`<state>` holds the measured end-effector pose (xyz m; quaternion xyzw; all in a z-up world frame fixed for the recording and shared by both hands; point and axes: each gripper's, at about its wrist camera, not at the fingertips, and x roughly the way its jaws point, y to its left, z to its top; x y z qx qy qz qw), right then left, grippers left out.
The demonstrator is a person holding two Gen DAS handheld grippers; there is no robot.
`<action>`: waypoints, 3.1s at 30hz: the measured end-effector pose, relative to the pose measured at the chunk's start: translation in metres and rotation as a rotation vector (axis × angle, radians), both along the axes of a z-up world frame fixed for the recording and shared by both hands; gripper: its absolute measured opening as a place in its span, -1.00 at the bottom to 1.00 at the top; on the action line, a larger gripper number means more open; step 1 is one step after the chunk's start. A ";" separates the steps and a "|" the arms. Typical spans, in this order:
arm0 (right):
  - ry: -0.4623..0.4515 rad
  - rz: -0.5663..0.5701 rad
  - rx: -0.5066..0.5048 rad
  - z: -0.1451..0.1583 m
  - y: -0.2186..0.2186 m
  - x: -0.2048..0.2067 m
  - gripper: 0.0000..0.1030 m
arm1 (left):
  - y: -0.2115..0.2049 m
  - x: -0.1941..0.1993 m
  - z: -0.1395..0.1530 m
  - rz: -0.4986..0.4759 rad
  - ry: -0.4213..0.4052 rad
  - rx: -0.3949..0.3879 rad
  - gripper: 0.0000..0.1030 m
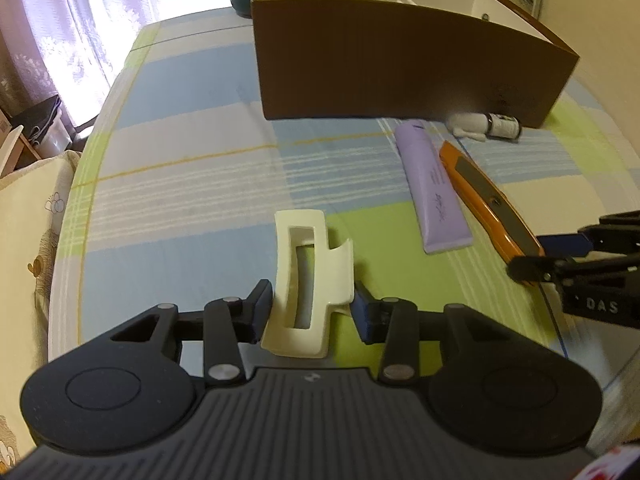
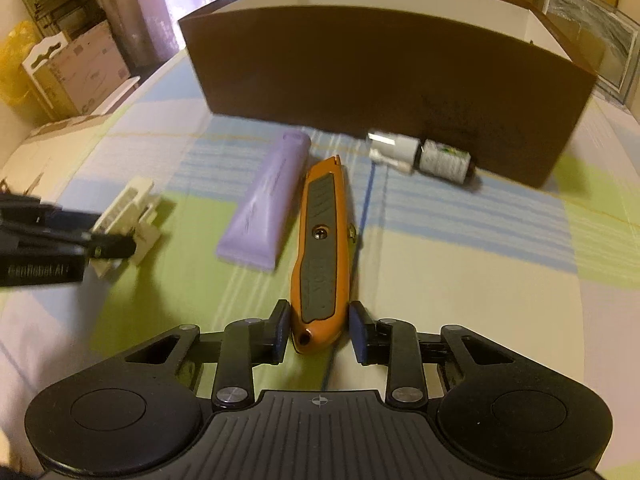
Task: Organize rigid objects
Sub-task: 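Close the left tool on the white clip while the right tool grips the orange knife, then lift and carry the white clip and orange knife over the brown box with both tools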
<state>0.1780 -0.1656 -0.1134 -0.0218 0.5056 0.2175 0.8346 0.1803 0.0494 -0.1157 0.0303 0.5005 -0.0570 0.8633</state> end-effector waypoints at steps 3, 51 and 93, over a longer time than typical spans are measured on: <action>0.009 0.018 -0.002 0.002 -0.007 -0.017 -0.46 | 0.000 -0.010 0.001 -0.003 0.017 -0.015 -0.29; -0.023 -0.036 -0.030 -0.006 0.011 -0.017 -0.45 | -0.011 -0.016 -0.003 -0.014 0.029 -0.023 -0.30; -0.074 -0.107 0.083 0.042 -0.009 -0.026 -0.45 | -0.025 -0.005 0.041 -0.039 -0.063 -0.045 -0.30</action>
